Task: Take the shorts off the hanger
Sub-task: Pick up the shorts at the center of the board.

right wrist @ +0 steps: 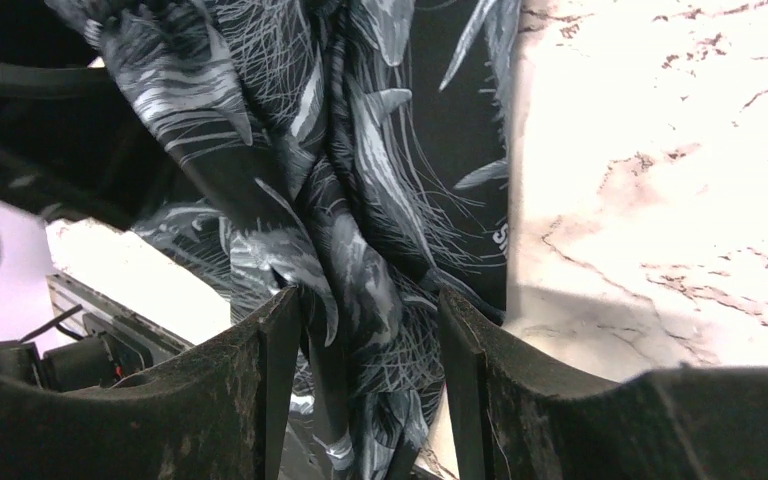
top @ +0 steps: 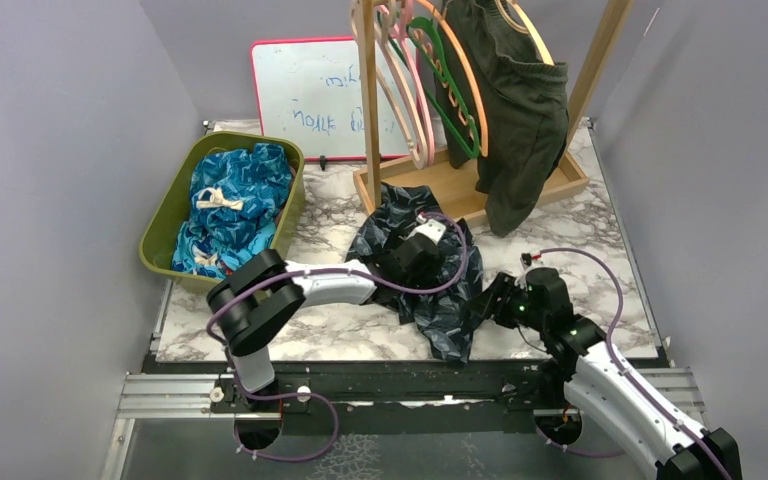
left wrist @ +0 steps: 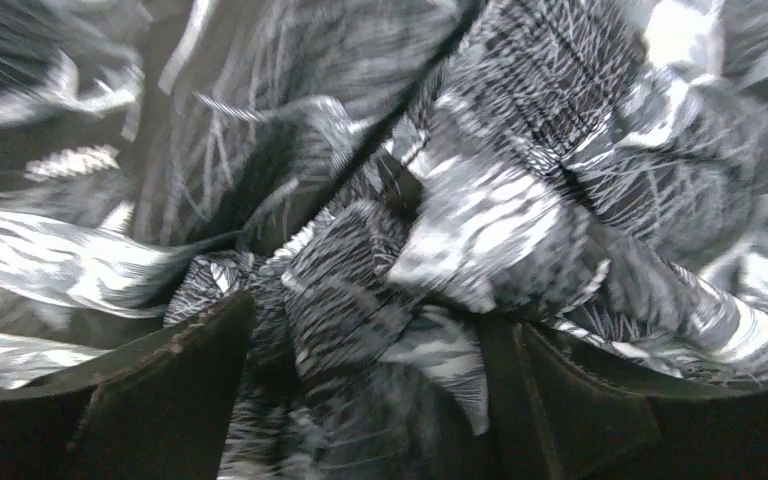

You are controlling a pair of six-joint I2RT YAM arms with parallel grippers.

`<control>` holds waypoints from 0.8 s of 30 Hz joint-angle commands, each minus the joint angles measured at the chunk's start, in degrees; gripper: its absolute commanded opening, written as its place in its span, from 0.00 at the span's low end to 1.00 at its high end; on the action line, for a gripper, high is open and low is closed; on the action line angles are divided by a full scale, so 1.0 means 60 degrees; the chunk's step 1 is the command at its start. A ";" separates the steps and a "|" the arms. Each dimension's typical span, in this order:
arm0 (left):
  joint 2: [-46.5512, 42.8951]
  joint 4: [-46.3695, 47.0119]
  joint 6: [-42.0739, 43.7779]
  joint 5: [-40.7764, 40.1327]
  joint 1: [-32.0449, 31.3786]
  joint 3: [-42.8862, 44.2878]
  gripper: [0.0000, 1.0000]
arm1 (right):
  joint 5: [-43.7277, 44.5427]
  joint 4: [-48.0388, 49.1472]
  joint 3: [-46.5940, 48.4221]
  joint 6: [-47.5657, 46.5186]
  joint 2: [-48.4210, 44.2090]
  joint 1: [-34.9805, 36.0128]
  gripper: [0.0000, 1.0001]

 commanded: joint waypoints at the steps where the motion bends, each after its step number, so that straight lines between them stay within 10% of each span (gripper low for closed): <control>1: 0.0803 -0.0145 -0.0083 -0.0080 0.0068 0.0306 0.92 | -0.0275 0.0090 -0.0100 -0.0056 0.0131 0.0019 0.56; 10: 0.1859 -0.0205 -0.0032 0.0622 0.0064 0.0408 0.98 | -0.0309 0.0286 -0.0345 -0.0067 -0.0051 0.0019 0.56; 20: 0.1930 0.0446 -0.0496 0.0273 0.0067 -0.0344 0.03 | -0.0280 0.0478 -0.0525 -0.0120 0.0159 0.0019 0.56; 24: 0.0819 0.0095 -0.0415 -0.0054 0.0068 -0.0354 0.00 | -0.0272 0.0464 -0.0548 -0.0113 0.0087 0.0019 0.56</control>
